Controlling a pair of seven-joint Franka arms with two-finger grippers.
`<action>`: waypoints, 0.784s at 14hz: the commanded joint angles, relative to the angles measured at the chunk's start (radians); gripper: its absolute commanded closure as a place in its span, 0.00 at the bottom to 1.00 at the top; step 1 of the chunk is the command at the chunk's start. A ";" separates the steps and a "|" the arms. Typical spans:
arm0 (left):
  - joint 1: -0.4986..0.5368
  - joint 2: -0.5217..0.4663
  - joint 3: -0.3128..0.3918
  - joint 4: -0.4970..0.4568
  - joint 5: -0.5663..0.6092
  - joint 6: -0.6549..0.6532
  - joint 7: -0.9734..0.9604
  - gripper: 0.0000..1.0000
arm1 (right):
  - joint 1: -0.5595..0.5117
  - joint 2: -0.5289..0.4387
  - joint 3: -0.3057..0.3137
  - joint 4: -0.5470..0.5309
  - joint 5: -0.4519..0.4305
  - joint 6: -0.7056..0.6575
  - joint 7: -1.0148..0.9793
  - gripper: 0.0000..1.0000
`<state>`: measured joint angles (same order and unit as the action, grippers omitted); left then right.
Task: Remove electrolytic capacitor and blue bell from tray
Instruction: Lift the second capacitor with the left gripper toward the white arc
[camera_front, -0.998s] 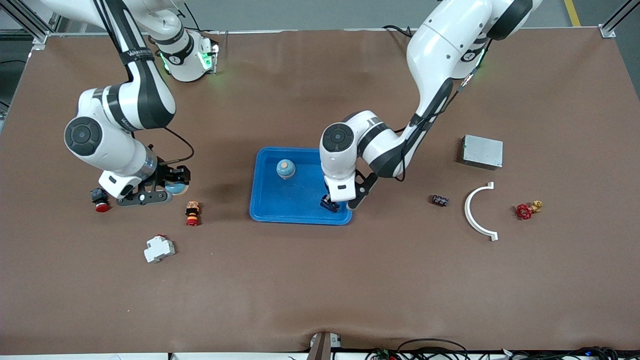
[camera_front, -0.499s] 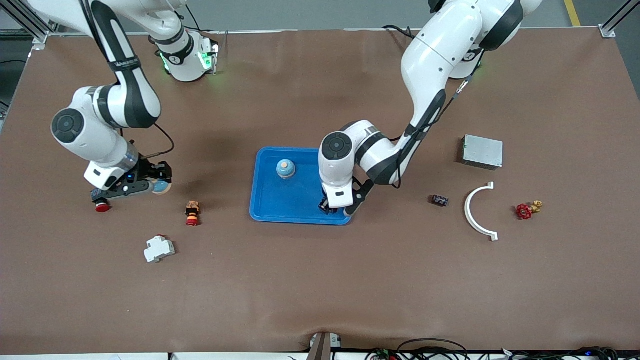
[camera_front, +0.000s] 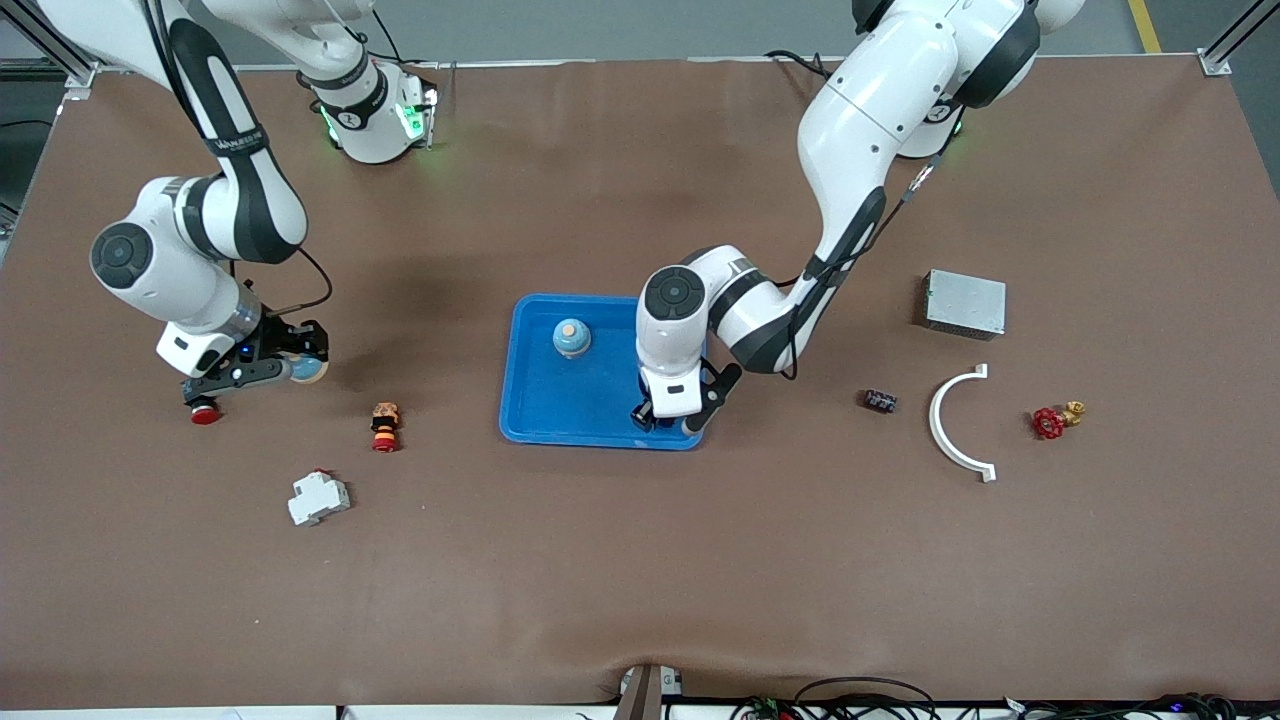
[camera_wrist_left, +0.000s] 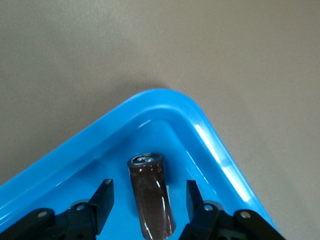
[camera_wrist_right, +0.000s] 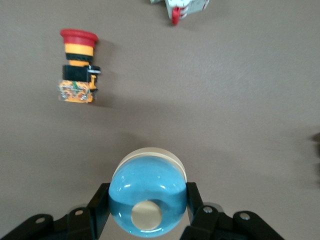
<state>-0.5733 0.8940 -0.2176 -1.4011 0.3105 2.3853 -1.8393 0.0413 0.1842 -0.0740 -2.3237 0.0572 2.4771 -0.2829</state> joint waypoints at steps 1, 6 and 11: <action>-0.031 0.017 0.020 0.016 0.021 0.008 -0.038 0.51 | -0.024 0.055 0.019 -0.002 -0.004 0.054 -0.007 1.00; -0.048 0.008 0.030 0.010 0.047 -0.063 -0.087 1.00 | -0.026 0.109 0.019 0.015 0.007 0.069 0.005 1.00; -0.068 -0.058 0.040 0.017 0.062 -0.236 -0.103 1.00 | -0.028 0.135 0.019 0.029 0.009 0.080 0.007 1.00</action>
<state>-0.6249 0.8837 -0.1997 -1.3797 0.3504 2.2178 -1.9206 0.0382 0.3036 -0.0740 -2.3111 0.0592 2.5473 -0.2810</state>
